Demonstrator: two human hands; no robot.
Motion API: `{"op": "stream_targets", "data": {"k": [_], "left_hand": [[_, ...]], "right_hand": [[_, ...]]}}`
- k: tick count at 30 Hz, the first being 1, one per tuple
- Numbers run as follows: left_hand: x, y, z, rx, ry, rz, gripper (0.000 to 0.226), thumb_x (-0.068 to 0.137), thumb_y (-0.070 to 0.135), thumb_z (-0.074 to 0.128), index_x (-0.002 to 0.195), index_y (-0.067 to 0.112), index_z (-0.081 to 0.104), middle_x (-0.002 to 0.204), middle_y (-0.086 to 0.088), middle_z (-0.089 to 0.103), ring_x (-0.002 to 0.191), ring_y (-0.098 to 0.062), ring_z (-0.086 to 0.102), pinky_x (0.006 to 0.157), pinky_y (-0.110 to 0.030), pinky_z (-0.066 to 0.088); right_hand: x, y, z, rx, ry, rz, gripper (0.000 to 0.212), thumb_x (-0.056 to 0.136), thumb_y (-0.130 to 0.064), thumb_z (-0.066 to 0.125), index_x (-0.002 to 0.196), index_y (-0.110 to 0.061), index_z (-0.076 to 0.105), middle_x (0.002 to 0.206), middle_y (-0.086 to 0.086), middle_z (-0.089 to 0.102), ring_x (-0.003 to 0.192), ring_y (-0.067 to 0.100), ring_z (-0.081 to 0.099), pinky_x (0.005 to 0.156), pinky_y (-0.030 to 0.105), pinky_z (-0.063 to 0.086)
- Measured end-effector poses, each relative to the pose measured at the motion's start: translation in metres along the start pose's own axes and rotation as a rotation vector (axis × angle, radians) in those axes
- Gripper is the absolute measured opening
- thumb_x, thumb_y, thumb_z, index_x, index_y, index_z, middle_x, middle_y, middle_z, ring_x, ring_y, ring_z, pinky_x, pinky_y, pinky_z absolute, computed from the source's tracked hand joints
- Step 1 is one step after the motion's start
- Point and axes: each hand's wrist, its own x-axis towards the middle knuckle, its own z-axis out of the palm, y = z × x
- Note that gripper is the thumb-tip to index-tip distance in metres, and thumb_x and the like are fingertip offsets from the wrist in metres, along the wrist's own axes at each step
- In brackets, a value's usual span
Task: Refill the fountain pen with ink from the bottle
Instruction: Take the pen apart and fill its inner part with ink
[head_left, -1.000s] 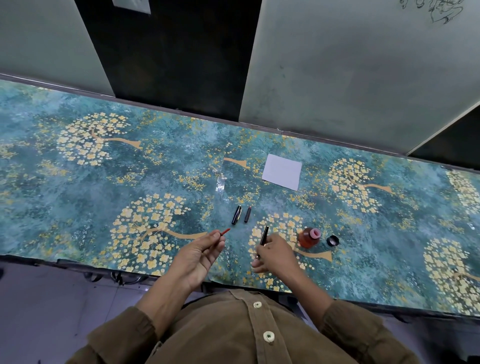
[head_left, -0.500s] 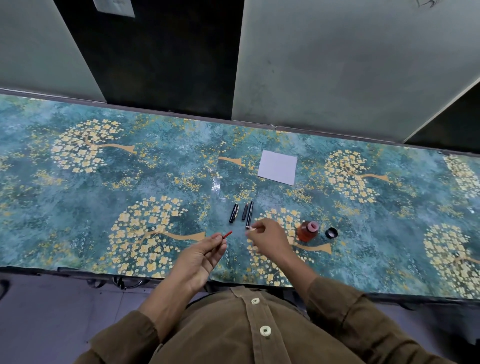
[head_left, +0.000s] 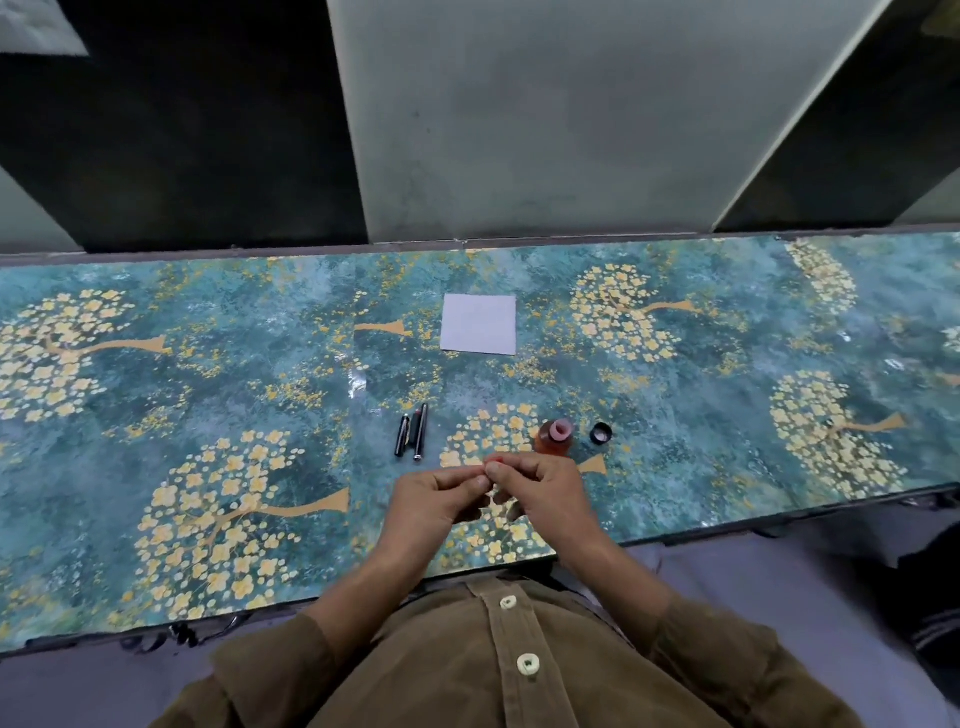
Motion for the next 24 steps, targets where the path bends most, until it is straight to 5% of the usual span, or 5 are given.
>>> {"op": "stream_targets", "data": {"k": [8,14,18,24], "left_hand": [[0.024,0.029,0.061,0.309,-0.101,0.275,0.012,0.085,0.013,0.076,0.090,0.022,0.082,0.082,0.004,0.080,0.082,-0.007,0.076,0.076,-0.023,0.060],[0.051,0.039,0.095,0.379,-0.062,0.336,0.007,0.084,0.006,0.072,0.085,0.009,0.078,0.072,-0.009,0.077,0.069,-0.025,0.075,0.065,-0.034,0.062],[0.065,0.034,0.104,0.443,-0.057,0.358,0.010,0.085,0.004,0.070,0.082,0.010,0.077,0.069,-0.009,0.076,0.062,-0.019,0.072,0.059,-0.030,0.060],[0.082,0.020,0.101,0.602,-0.030,0.355,0.013,0.085,0.008,0.071,0.083,0.020,0.077,0.077,0.001,0.077,0.064,-0.006,0.073,0.062,-0.023,0.060]], "right_hand": [[0.007,-0.010,-0.051,-0.202,0.144,-0.187,0.022,0.096,-0.017,0.063,0.115,-0.020,0.074,0.101,-0.008,0.067,0.094,0.004,0.067,0.081,0.030,0.059],[0.027,-0.016,-0.078,-0.289,0.239,-0.265,0.022,0.095,-0.008,0.063,0.114,-0.010,0.073,0.103,0.002,0.066,0.083,-0.013,0.063,0.066,0.004,0.048],[0.042,-0.003,-0.089,-0.381,0.250,-0.255,0.022,0.094,-0.015,0.065,0.111,-0.023,0.074,0.102,-0.006,0.068,0.092,0.002,0.064,0.080,0.016,0.051],[0.054,0.010,-0.091,-0.481,0.191,-0.241,0.021,0.093,-0.018,0.065,0.111,-0.020,0.075,0.101,-0.008,0.067,0.094,0.009,0.065,0.088,0.028,0.054]]}}
